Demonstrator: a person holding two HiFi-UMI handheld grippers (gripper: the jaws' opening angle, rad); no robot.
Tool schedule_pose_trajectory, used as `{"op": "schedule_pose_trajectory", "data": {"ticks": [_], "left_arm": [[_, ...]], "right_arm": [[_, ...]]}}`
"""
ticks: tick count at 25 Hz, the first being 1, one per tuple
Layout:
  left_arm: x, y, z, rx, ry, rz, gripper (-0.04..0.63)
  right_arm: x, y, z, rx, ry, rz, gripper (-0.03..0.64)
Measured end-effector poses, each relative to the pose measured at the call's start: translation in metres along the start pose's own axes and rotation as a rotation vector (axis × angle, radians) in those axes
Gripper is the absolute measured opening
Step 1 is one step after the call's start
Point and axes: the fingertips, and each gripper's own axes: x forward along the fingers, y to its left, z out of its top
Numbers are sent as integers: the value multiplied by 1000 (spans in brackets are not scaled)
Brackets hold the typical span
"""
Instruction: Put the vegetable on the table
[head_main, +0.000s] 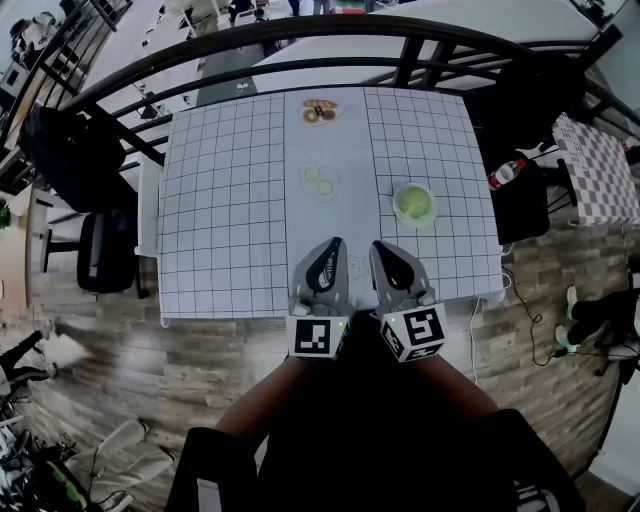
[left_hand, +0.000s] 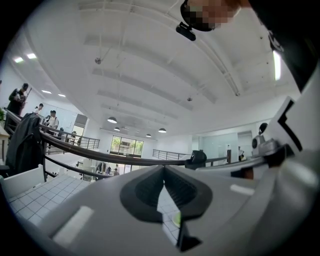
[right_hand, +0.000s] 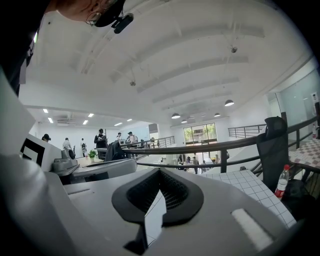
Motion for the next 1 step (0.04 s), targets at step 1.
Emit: {"op": "schedule_pose_trajectory", "data": {"ticks": [1], "left_arm": [[-2, 0, 0, 0, -1, -4, 8]], "right_arm": [[-1, 1, -1, 1, 1, -2, -3]]}}
